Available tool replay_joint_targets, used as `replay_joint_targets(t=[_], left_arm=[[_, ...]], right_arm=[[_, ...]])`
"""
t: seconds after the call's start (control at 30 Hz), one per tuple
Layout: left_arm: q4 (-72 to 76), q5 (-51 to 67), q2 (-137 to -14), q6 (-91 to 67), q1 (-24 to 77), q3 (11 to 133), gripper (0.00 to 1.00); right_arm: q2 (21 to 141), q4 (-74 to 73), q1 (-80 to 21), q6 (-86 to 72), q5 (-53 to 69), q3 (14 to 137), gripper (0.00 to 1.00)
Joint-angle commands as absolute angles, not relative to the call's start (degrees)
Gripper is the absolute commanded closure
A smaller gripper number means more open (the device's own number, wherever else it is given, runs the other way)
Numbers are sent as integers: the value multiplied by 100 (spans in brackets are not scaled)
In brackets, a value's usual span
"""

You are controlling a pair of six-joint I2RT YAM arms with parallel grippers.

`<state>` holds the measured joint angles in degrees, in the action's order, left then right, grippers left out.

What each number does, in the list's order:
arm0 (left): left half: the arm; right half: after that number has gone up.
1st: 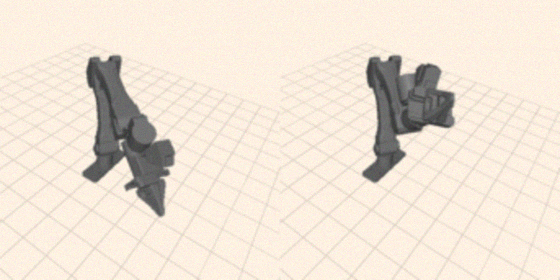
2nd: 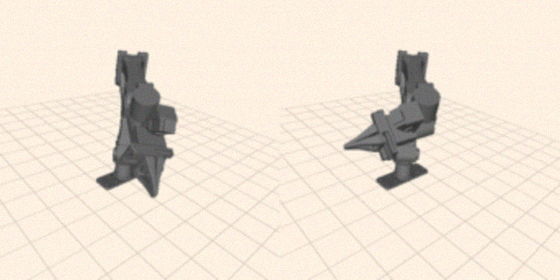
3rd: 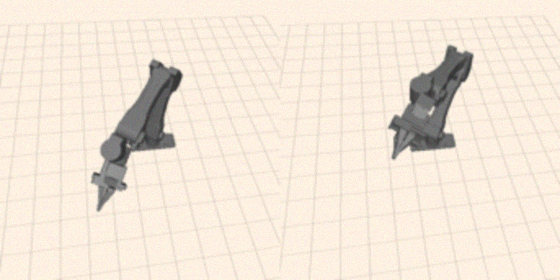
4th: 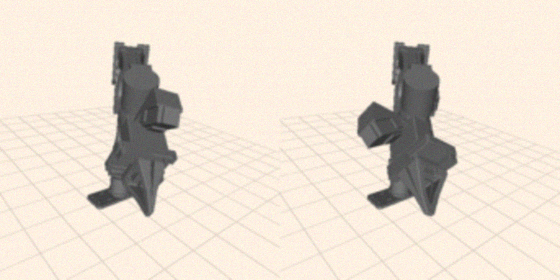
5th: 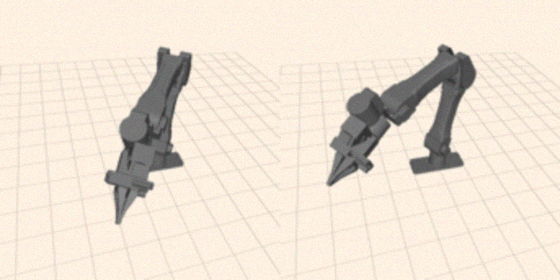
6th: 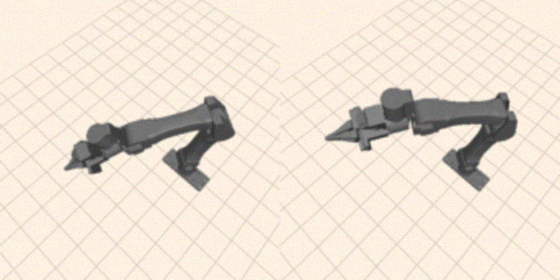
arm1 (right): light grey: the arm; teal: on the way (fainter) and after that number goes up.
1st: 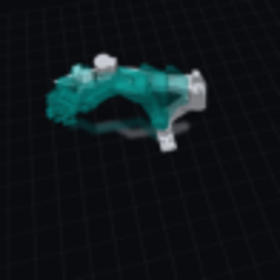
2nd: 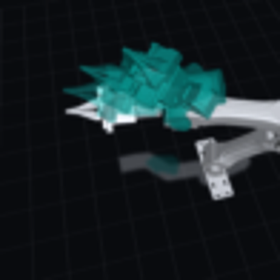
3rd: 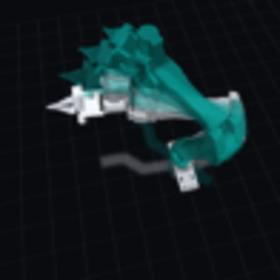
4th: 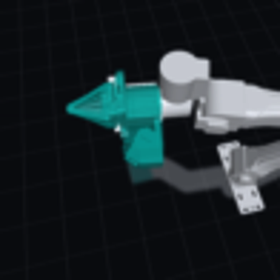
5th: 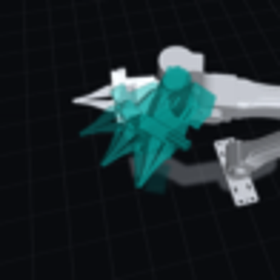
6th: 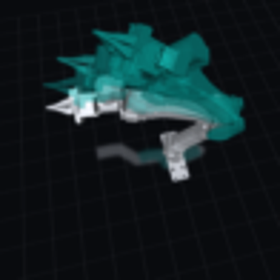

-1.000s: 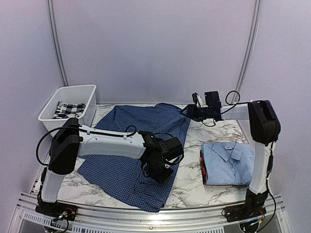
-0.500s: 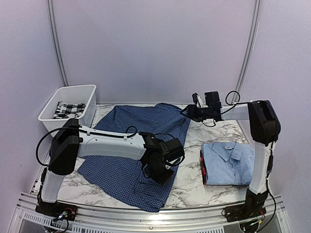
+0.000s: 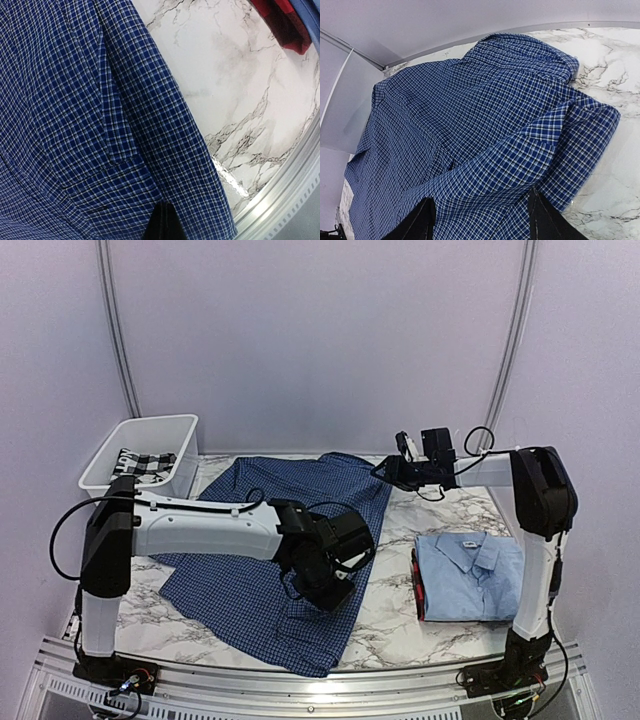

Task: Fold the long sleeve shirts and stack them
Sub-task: Adjust the sleeve of the 1/3-folded shirt.

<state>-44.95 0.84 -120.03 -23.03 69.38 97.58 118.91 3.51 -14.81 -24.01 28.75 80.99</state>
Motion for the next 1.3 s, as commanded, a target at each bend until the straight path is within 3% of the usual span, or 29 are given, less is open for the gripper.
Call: replay_joint_targets(t=[0.0, 0.27, 0.87, 1.27], left_arm=[[-4658, 234, -11711, -2196, 6970, 9629, 100], [-4649, 532, -11554, -2154, 6970, 9494, 100], [-4332, 585, -11639, -2253, 6889, 9263, 100], [-4176, 722, -11762, -2254, 6781, 9244, 100]], right_arm=[[11864, 299, -1428, -2337, 2811, 8396, 41], [11820, 255, -1432, -2312, 2792, 8388, 44], [12171, 221, -1532, -2364, 3016, 8547, 82], [13402, -154, -1441, -2330, 3053, 9628, 90]])
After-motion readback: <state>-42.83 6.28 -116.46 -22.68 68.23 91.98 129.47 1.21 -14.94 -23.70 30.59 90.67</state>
